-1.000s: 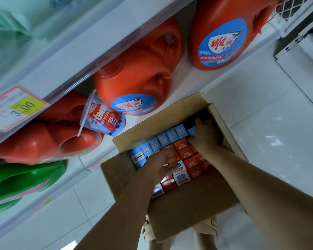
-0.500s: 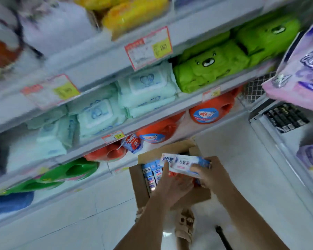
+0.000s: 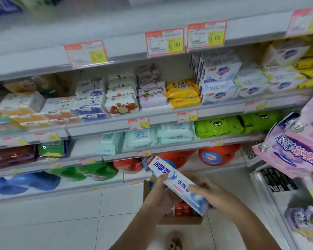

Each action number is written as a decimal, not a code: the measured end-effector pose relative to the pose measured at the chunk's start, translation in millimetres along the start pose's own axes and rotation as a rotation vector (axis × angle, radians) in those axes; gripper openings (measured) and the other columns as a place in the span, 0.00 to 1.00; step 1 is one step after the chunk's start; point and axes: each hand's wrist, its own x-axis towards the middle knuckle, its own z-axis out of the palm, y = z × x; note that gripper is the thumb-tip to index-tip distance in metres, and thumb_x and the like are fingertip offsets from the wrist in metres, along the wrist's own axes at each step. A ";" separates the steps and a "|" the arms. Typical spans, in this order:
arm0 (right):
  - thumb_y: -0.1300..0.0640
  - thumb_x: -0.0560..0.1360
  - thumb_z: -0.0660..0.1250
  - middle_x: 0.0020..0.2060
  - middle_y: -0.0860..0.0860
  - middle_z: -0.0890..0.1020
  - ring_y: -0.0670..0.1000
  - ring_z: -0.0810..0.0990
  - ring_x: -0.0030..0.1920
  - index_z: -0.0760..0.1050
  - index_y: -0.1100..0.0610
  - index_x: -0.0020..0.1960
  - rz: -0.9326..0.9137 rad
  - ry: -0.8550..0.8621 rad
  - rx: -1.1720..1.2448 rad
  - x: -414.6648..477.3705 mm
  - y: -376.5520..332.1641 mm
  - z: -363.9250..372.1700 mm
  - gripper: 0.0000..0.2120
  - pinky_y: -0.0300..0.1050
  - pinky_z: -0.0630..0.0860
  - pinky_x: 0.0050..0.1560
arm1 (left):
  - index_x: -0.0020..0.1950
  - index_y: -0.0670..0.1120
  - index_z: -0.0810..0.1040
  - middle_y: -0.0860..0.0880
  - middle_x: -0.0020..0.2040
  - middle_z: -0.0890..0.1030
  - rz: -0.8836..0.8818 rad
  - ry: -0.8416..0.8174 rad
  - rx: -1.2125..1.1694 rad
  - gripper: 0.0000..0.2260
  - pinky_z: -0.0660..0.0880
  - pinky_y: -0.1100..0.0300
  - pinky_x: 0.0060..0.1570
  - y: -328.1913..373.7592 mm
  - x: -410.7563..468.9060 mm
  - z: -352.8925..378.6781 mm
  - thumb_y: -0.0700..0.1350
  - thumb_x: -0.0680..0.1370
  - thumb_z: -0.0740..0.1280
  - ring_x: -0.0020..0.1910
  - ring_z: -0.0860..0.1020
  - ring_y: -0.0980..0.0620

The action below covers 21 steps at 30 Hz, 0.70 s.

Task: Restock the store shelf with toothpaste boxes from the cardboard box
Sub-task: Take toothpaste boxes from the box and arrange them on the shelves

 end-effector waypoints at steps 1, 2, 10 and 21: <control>0.43 0.70 0.73 0.48 0.49 0.82 0.41 0.80 0.41 0.74 0.56 0.55 -0.013 -0.031 -0.064 -4.1 -8.2 4.2 0.22 0.34 0.74 0.42 | 0.68 0.39 0.70 0.34 0.58 0.77 0.009 0.028 0.012 0.28 0.78 0.45 0.52 4.9 -10.2 -0.7 0.52 0.72 0.69 0.53 0.79 0.38; 0.42 0.69 0.73 0.50 0.49 0.81 0.42 0.80 0.44 0.74 0.56 0.55 -0.038 -0.053 -0.119 -8.9 -17.3 9.6 0.23 0.33 0.75 0.46 | 0.67 0.40 0.71 0.35 0.57 0.78 0.018 0.041 0.021 0.26 0.79 0.47 0.48 10.0 -19.8 -2.1 0.51 0.73 0.69 0.50 0.80 0.39; 0.49 0.67 0.74 0.45 0.45 0.85 0.40 0.83 0.44 0.78 0.55 0.54 -0.162 -0.188 -0.160 -30.5 -71.1 50.9 0.18 0.30 0.73 0.41 | 0.62 0.42 0.77 0.39 0.55 0.82 0.177 0.063 -0.003 0.22 0.77 0.47 0.55 60.9 -81.8 -14.4 0.53 0.71 0.67 0.50 0.82 0.44; 0.54 0.58 0.79 0.45 0.57 0.85 0.53 0.85 0.40 0.74 0.64 0.60 -0.072 -0.260 0.241 -45.5 -128.5 115.3 0.33 0.42 0.80 0.32 | 0.63 0.37 0.74 0.40 0.54 0.83 0.269 0.108 0.204 0.18 0.81 0.53 0.49 135.6 -138.5 -69.7 0.33 0.73 0.69 0.48 0.83 0.46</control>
